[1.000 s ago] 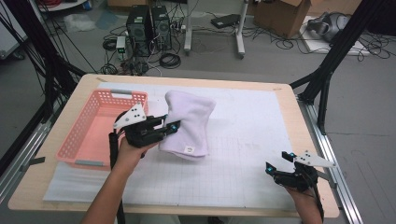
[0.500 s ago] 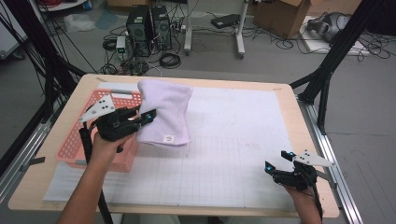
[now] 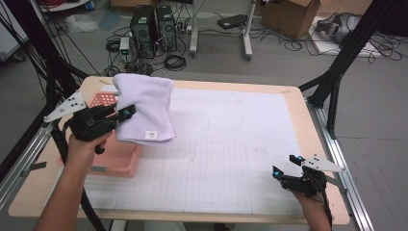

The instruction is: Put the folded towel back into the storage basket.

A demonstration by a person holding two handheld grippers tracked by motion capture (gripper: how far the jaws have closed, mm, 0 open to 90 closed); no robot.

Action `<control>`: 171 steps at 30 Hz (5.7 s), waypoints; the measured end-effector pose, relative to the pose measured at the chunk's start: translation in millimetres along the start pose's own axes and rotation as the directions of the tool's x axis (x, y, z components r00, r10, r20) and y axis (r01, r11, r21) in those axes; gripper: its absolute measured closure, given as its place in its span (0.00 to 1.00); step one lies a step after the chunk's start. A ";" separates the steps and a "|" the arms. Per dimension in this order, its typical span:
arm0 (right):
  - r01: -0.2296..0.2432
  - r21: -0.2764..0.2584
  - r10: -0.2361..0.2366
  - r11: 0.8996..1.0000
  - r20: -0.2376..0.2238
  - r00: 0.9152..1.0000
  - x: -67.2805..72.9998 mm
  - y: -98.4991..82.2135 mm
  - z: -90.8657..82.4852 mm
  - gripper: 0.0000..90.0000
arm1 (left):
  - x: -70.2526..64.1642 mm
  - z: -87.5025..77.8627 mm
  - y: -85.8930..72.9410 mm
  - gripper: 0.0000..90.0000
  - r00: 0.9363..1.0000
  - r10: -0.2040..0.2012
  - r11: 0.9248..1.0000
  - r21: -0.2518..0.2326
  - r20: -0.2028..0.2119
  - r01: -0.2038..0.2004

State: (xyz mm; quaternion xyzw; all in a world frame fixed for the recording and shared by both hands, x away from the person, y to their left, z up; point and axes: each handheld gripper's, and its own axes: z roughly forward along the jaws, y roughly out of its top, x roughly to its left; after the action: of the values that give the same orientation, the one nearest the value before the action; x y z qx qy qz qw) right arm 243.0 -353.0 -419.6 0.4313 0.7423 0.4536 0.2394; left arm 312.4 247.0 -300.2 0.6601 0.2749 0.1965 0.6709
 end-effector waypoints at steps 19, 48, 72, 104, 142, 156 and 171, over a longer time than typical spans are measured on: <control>0.009 0.008 -0.009 1.000 0.011 1.000 3.0 0.4 1.2 0.21 | 36.4 -60.6 10.7 0.82 0.997 -0.008 0.999 -0.041 -0.083 0.005; 0.038 0.024 -0.038 0.999 0.019 0.999 8.0 -2.1 5.4 0.21 | 77.9 -67.1 -58.1 0.82 0.986 -0.132 0.990 0.038 -0.105 0.136; 0.042 0.036 -0.043 0.998 0.027 0.999 8.4 -3.2 6.2 0.21 | 86.0 -63.7 -65.8 0.81 0.983 -0.147 0.982 0.100 -0.109 0.158; 0.051 0.029 -0.051 0.998 0.015 0.999 11.0 -0.9 8.1 0.21 | 80.4 -78.1 -40.1 0.37 0.899 -0.146 0.957 0.171 -0.412 0.234; 0.036 0.019 -0.036 0.999 0.024 0.999 7.0 -1.8 1.6 0.21 | 89.9 29.3 -105.0 0.43 0.904 0.034 0.707 0.650 -0.425 0.280; 0.039 0.029 -0.040 0.999 0.020 0.999 7.6 -2.5 4.0 0.21 | 85.5 18.6 -89.6 0.40 0.924 0.001 0.846 0.493 -0.383 0.204; 0.045 0.024 -0.045 0.999 0.012 0.999 10.4 -0.7 5.0 0.21 | 45.6 -13.7 -50.1 0.27 0.909 -0.102 0.967 0.176 -0.403 0.186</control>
State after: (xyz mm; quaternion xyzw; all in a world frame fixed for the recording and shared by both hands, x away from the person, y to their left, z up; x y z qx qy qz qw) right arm 241.1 -341.9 -422.3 0.4200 0.7557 0.4365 0.2490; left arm 334.0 283.6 -354.7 0.6526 0.4705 0.2438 0.5416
